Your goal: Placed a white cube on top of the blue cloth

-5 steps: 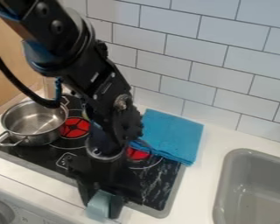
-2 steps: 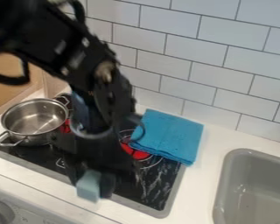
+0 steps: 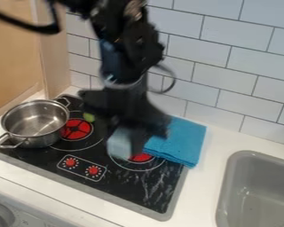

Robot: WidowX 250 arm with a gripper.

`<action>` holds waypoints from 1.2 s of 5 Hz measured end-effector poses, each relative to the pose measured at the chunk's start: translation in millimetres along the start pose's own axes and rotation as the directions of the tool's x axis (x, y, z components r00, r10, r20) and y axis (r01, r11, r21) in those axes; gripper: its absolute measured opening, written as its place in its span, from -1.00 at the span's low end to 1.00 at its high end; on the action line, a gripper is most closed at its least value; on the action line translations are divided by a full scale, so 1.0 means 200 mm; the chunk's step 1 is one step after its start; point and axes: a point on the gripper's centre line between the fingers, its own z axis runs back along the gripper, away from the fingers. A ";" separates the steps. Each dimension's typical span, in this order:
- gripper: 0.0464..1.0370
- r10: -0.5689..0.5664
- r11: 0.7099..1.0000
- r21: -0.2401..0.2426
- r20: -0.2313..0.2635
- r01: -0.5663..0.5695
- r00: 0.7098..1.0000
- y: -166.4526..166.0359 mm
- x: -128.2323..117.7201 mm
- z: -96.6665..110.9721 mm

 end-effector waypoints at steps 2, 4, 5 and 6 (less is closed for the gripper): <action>-0.17 -0.036 0.997 -0.074 0.025 0.038 0.999 -0.03 0.32 -0.07; -0.17 -0.110 0.988 -0.109 0.027 0.112 0.994 -0.09 0.56 -0.20; -0.17 -0.128 0.983 -0.132 -0.010 0.126 0.992 -0.13 0.59 -0.30; -0.17 -0.151 0.980 -0.139 -0.050 0.143 0.987 -0.14 0.58 -0.37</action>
